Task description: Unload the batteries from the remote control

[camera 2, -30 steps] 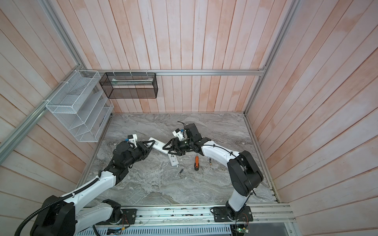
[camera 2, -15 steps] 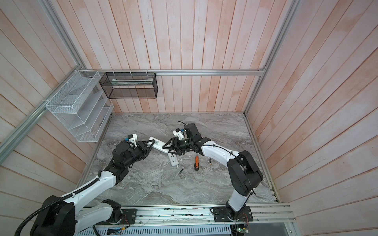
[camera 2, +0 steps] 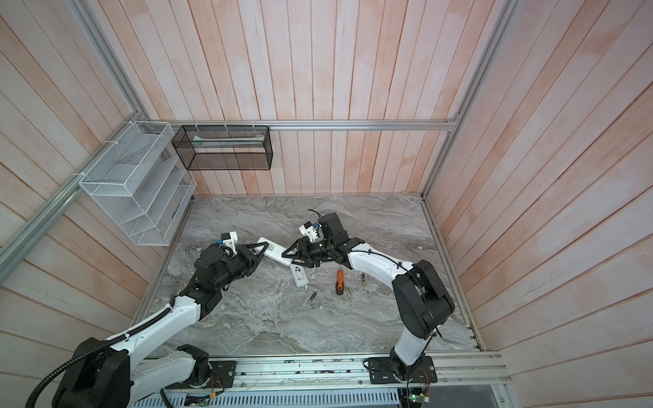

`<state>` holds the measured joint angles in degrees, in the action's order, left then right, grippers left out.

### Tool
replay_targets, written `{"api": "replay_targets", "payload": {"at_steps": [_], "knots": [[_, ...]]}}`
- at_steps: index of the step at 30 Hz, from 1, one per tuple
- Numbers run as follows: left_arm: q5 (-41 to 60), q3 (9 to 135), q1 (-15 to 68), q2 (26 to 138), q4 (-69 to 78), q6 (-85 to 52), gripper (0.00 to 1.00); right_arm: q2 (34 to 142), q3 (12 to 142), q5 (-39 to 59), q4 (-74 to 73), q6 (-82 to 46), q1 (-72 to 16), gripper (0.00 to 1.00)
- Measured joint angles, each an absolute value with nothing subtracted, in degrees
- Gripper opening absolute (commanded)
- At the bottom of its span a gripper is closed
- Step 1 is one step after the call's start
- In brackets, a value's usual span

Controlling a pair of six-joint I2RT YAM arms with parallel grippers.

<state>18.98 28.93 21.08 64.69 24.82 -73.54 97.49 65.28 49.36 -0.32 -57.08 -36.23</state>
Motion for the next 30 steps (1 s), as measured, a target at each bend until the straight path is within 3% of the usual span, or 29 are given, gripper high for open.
{"api": "replay_targets", "payload": {"at_steps": [11, 13, 15, 30], "knots": [[19.53, 28.82, 20.78, 63.72, 23.77, -73.49, 0.00, 95.64, 63.44, 49.39, -0.54, -57.49, -35.94, 0.36], [19.53, 28.82, 20.62, 63.72, 23.73, -73.32, 0.00, 95.33, 63.05, 49.39, -0.51, -57.60, -35.86, 0.27], [19.42, 28.75, 20.27, 63.72, 23.40, -73.21, 0.00, 95.13, 62.74, 49.56, -0.69, -58.15, -35.46, 0.25], [19.46, 28.69, 20.16, 63.72, 24.38, -73.32, 0.00, 95.13, 62.70, 48.88, -0.84, -58.30, -35.29, 0.44]]}}
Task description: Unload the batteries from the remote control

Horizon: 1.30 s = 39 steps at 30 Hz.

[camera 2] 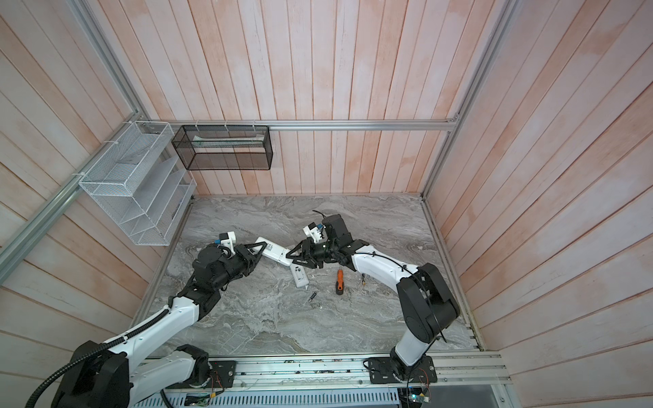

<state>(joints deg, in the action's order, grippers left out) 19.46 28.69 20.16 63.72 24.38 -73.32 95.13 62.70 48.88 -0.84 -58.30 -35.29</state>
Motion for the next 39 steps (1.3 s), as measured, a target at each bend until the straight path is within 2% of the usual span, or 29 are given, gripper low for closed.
{"api": "replay_targets", "payload": {"at_steps": [8, 17, 32, 39], "knots": [[19.59, 28.69, 20.16, 64.29, 25.45, -73.36, 0.00, 95.13, 62.65, 48.88, -1.45, -58.35, -34.50, 0.43], [20.27, 28.69, 20.16, 65.89, 25.45, -73.12, 0.00, 94.48, 62.41, 48.71, -2.07, -58.59, -32.75, 0.35], [20.73, 28.69, 20.43, 67.46, 26.30, -73.17, 0.00, 93.80, 60.40, 48.99, -6.79, -60.49, -32.47, 0.33], [20.71, 28.69, 20.58, 67.46, 26.70, -73.54, 0.00, 93.51, 59.77, 49.25, -8.21, -61.30, -32.51, 0.23]]}}
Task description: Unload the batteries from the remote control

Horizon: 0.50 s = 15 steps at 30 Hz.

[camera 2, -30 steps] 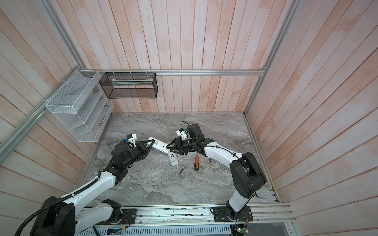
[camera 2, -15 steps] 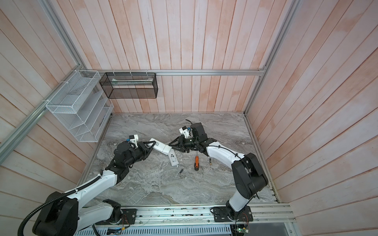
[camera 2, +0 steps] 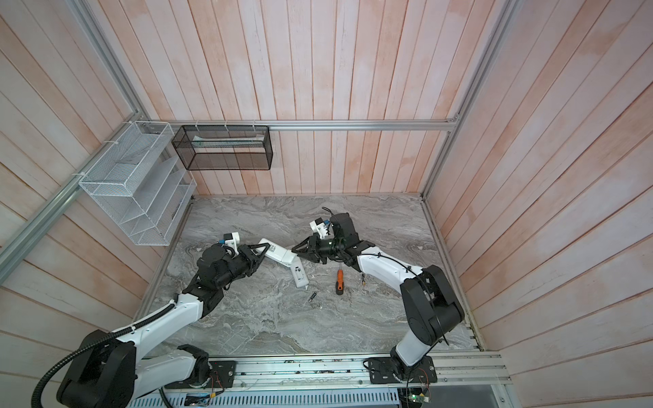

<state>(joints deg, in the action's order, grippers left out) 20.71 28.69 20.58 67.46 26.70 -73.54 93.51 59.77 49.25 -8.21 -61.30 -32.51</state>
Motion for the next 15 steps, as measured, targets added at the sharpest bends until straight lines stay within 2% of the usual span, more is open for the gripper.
{"api": "replay_targets", "payload": {"at_steps": [6, 15], "knots": [[20.60, 28.69, 20.71, 67.42, 26.70, -73.73, 0.00, 93.34, 59.00, 49.71, -9.06, -61.58, -32.51, 0.13], [20.18, 28.38, 20.71, 66.72, 26.68, -74.83, 0.00, 91.11, 57.78, 50.89, -10.79, -61.76, -32.10, 0.09]]}}
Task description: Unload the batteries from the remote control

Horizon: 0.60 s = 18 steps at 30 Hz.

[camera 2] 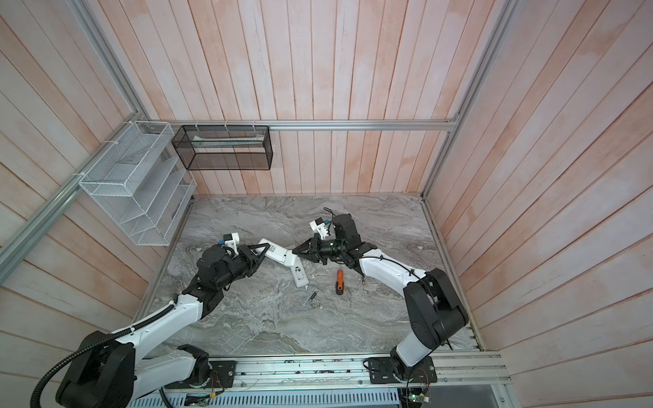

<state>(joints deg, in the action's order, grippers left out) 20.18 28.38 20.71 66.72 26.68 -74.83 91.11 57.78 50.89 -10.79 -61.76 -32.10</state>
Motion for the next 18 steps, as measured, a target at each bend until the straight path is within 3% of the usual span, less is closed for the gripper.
{"api": "replay_targets", "payload": {"at_steps": [13, 18], "knots": [[19.25, 26.17, 19.44, 63.44, 25.76, -75.26, 0.00, 85.80, 56.82, 51.55, -11.94, -60.71, -27.90, 0.09], [20.05, 26.09, 19.00, 60.77, 21.65, -74.30, 0.00, 84.47, 58.94, 49.52, -0.49, -52.45, -26.09, 0.08]]}}
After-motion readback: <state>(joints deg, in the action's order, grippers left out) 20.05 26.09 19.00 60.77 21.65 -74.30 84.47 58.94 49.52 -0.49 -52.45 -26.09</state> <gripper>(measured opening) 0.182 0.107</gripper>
